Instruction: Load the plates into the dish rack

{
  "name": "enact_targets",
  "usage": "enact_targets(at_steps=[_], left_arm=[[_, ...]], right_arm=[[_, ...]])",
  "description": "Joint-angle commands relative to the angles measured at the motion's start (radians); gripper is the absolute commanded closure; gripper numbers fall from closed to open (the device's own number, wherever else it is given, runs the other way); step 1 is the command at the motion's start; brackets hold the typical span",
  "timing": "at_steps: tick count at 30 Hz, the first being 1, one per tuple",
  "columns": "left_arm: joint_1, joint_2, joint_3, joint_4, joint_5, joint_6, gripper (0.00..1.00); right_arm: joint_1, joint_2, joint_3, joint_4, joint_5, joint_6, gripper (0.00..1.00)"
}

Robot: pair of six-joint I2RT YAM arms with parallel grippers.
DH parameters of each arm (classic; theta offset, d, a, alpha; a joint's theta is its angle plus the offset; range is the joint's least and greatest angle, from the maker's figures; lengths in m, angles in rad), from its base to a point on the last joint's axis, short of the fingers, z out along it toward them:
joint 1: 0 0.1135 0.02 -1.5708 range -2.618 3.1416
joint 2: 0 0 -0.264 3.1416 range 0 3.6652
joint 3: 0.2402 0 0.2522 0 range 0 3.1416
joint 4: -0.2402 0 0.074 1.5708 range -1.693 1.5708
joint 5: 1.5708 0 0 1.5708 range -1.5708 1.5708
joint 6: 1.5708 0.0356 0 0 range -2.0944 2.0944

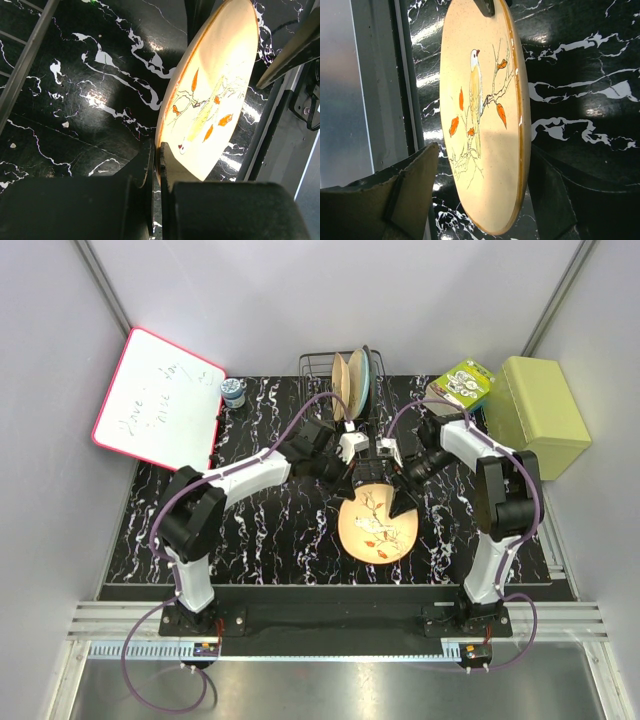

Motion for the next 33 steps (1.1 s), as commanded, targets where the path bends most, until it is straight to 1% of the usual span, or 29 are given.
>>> enact_targets(at_steps=[1,3,4,6,7,10,11,13,14,15,16,17,18,19,21,22,23,24,25,26,27,28,29,30,31,32,33], left_arm=[[0.01,-0.066,0.01,0.142,-0.023,0.013,1.0],[0.01,-0.081,0.005,0.147,-0.026,0.012,1.0],[0.01,-0.083,0.007,0.149,-0.026,0.007,1.0],[0.01,-0.087,0.001,0.147,-0.026,0.006,1.0],[0.01,-0.084,-0.001,0.147,-0.029,0.004,1.0],[0.01,-0.09,-0.005,0.146,-0.049,0.003,1.0],[0.01,-0.09,-0.007,0.143,-0.064,0.002,1.0],[0.01,-0.097,-0.002,0.132,-0.082,0.001,1.0],[0.01,-0.101,-0.004,0.13,-0.114,0.002,0.97],[0.012,-0.109,-0.002,0.123,-0.128,0.004,0.84],[0.013,-0.133,-0.004,0.097,-0.141,0.003,0.8],[0.02,-0.153,-0.007,0.081,-0.168,0.012,0.73],[0.026,-0.176,-0.016,0.066,-0.188,0.016,0.56],[0.033,-0.245,-0.037,0.025,-0.205,0.025,0.52],[0.076,-0.343,-0.074,-0.006,-0.21,0.062,0.46],[0.093,-0.462,-0.125,-0.023,-0.222,0.079,0.37],[0.128,-0.529,-0.146,-0.031,-0.263,0.084,0.32],[0.144,-0.596,-0.178,-0.031,-0.297,0.091,0.25],[0.153,-0.726,-0.206,-0.022,-0.35,0.096,0.09],[0.159,-0.785,-0.267,-0.014,-0.469,0.114,0.02],[0.161,-0.837,-0.295,-0.006,-0.515,0.131,0.01],[0.162,-0.915,-0.323,0.006,-0.548,0.156,0.01],[0.164,-0.942,-0.37,0.005,-0.588,0.159,0.01],[0.165,-0.959,-0.386,0.003,-0.605,0.144,0.01],[0.167,-0.978,-0.401,0.0,-0.642,0.089,0.01],[0.174,-0.985,-0.413,-0.002,-0.664,0.063,0.02],[0.178,-0.986,-0.435,-0.003,-0.667,0.035,0.02]], right_arm=[[0.035,0.023,-0.032,0.019,-0.005,0.079,0.28],[0.041,0.033,-0.033,0.036,-0.013,0.097,0.3],[0.043,0.034,-0.032,0.042,-0.016,0.12,0.37],[0.044,0.034,-0.025,0.057,-0.025,0.146,0.43],[0.043,0.031,-0.025,0.062,-0.022,0.153,0.52],[0.044,0.02,-0.022,0.076,0.002,0.171,0.66],[0.043,0.017,-0.022,0.076,0.008,0.176,0.8],[0.043,-0.007,-0.025,0.074,0.027,0.192,0.9],[0.043,-0.021,-0.03,0.074,0.033,0.199,0.94],[0.044,-0.035,-0.033,0.072,0.039,0.217,1.0],[0.043,-0.053,-0.033,0.072,0.047,0.231,1.0],[0.044,-0.09,-0.032,0.068,0.065,0.246,1.0],[0.044,-0.11,-0.027,0.06,0.074,0.27,1.0],[0.043,-0.159,-0.022,0.054,0.093,0.284,1.0],[0.044,-0.208,0.005,0.03,0.111,0.336,1.0],[0.043,-0.255,0.017,0.02,0.123,0.358,1.0],[0.044,-0.279,0.052,0.008,0.127,0.384,1.0],[0.043,-0.302,0.073,0.007,0.128,0.448,1.0],[0.044,-0.34,0.099,0.011,0.137,0.497,1.0],[0.046,-0.358,0.157,0.043,0.146,0.557,1.0],[0.044,-0.372,0.191,0.065,0.159,0.681,1.0],[0.047,-0.397,0.224,0.091,0.203,0.739,1.0],[0.053,-0.411,0.284,0.159,0.238,0.798,1.0],[0.059,-0.42,0.312,0.198,0.28,0.9,1.0],[0.073,-0.428,0.342,0.23,0.362,0.939,1.0],[0.09,-0.42,0.411,0.285,0.422,0.974,1.0],[0.145,-0.408,0.453,0.302,0.479,1.019,1.0]])
